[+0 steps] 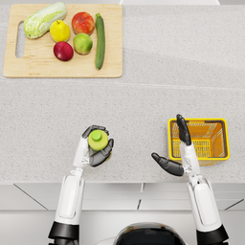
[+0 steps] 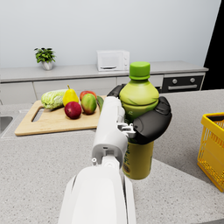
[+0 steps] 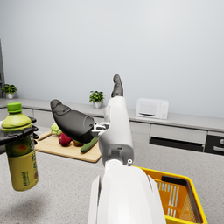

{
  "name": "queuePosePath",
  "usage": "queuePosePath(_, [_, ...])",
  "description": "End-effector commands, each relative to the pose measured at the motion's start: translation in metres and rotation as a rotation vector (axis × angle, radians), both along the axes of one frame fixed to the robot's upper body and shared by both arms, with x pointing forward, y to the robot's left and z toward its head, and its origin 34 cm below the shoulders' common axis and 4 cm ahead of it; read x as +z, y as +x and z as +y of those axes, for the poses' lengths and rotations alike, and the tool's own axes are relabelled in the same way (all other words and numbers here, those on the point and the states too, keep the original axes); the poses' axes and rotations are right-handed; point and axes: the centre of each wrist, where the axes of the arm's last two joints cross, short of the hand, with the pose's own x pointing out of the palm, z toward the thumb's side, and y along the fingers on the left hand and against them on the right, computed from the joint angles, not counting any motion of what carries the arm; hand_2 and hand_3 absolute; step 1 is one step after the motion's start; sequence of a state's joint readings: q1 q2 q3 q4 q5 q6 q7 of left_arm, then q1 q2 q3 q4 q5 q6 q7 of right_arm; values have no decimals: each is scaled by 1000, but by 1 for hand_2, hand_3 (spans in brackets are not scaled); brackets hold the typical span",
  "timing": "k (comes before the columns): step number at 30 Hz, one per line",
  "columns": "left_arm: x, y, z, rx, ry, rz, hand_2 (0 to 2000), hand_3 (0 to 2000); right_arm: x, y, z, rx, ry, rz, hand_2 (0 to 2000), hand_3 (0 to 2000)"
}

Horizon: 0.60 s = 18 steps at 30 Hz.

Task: Pick up the green tea and place it into the yellow basket

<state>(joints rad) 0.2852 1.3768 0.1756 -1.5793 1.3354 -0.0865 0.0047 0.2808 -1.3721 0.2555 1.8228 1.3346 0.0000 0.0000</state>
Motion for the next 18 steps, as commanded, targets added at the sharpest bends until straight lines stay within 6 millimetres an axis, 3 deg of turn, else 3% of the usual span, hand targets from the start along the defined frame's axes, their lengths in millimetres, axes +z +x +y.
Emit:
queuePosePath(1, [66, -5, -23, -68, -63, -240, 2000, 2000, -5, 10, 29, 81, -6, 34, 0, 0])
queuePosePath(5, [81, -5, -52, -153, -94, -284, 2000, 2000, -8, 24, 48, 114, 0, 67, 0, 0])
queuePosePath(11, [90, -8, -92, -278, -106, -299, 2000, 2000, -10, 31, 67, 182, -12, 82, 0, 0])
queuePosePath(17, [81, -14, -112, -389, -37, -279, 2000, 2000, -5, 36, 79, 227, -33, 71, 0, 0])
queuePosePath(18, [78, -15, -112, -378, -32, -269, 2000, 2000, -5, 34, 77, 222, -34, 69, 1361, 327])
